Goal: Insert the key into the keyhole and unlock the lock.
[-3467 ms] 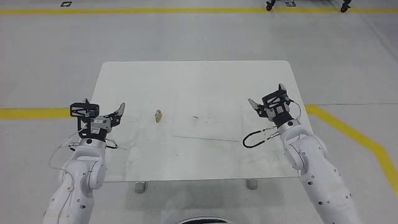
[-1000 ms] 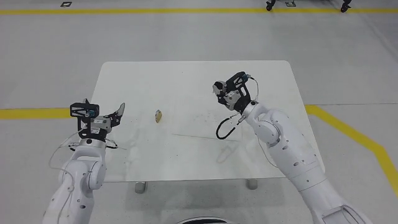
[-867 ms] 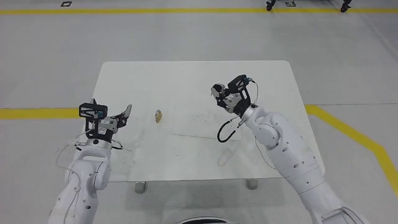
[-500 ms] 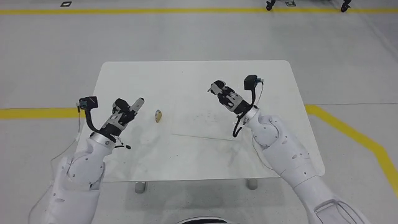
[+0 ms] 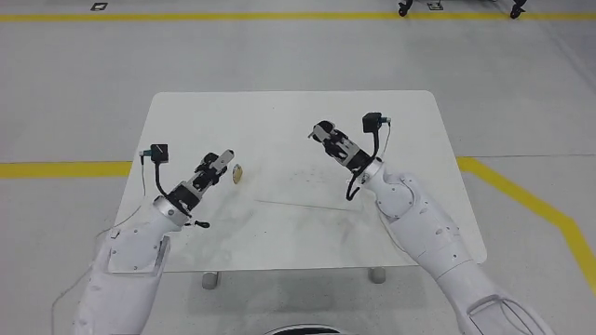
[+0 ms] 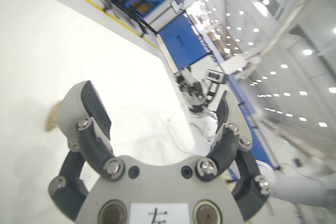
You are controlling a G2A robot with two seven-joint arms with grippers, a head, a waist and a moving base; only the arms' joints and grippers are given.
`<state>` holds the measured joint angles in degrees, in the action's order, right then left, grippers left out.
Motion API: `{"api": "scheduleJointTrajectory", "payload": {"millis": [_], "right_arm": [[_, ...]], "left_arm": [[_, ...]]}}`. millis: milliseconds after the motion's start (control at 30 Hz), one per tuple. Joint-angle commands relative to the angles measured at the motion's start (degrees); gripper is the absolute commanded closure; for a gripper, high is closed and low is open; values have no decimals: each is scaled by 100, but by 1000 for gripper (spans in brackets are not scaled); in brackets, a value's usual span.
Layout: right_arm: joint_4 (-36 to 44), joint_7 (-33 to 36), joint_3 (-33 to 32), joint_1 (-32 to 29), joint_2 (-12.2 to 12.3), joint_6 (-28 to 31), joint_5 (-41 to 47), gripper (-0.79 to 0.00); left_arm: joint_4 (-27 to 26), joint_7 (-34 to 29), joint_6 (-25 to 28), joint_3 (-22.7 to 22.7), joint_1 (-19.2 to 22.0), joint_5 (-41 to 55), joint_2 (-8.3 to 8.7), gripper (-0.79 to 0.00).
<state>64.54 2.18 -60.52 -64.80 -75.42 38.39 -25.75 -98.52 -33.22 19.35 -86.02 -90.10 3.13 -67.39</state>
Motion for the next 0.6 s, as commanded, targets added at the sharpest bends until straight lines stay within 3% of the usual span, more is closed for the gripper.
{"api": "scheduleJointTrajectory", "payload": {"millis": [0, 133, 267, 433, 567], "right_arm": [[-212, 177, 149, 178, -55, 62, 198, 0], [-543, 429, 444, 446, -182, 299, 650, 0], [-900, 672, 672, 685, -316, 656, 1307, 0], [-1270, 1145, 900, 968, -447, 807, 1900, 0], [-1444, 1341, 1028, 1126, -533, 813, 2133, 0]], "left_arm": [[239, -574, -89, 175, 346, 1120, -18, -785], [641, -989, -193, 477, 905, 1320, -39, -785], [1180, -820, -77, 927, 1331, 994, -102, -785], [1745, -757, 207, 1289, 1598, 761, -157, -785], [1876, -650, 393, 1374, 1662, 544, -165, -785]]}}
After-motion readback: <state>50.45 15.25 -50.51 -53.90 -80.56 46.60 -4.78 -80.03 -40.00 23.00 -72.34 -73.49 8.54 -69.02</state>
